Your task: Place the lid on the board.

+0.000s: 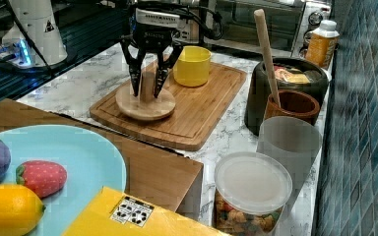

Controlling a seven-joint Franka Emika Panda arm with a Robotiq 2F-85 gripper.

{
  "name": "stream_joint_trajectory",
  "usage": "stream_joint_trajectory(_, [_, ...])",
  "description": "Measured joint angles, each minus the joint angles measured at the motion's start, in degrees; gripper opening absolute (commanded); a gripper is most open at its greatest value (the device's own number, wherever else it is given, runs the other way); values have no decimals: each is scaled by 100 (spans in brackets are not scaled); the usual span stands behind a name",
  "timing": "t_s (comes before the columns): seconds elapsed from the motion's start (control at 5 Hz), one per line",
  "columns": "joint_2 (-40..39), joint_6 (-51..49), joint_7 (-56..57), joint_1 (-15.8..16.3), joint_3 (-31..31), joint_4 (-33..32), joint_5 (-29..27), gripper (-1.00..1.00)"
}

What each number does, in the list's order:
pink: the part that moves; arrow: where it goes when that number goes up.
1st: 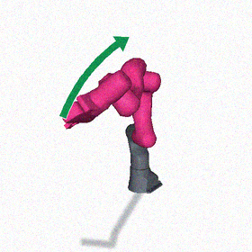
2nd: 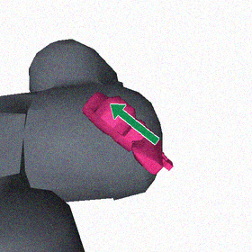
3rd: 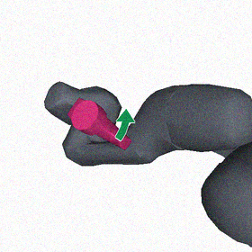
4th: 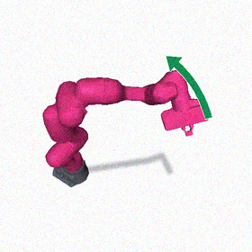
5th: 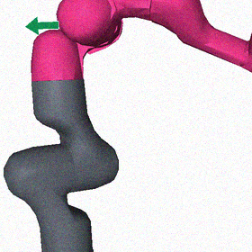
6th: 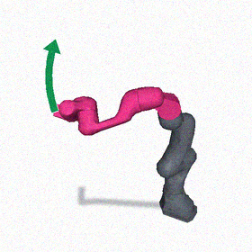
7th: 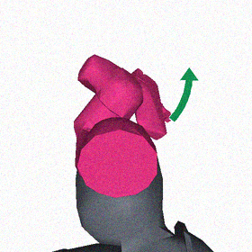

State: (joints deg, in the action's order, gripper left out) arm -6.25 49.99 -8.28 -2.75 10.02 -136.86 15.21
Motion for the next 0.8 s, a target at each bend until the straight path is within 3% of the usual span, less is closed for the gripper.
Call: stream_joint_trajectory(0.8, [55,-355,-1,-8,-351,45,-43,100])
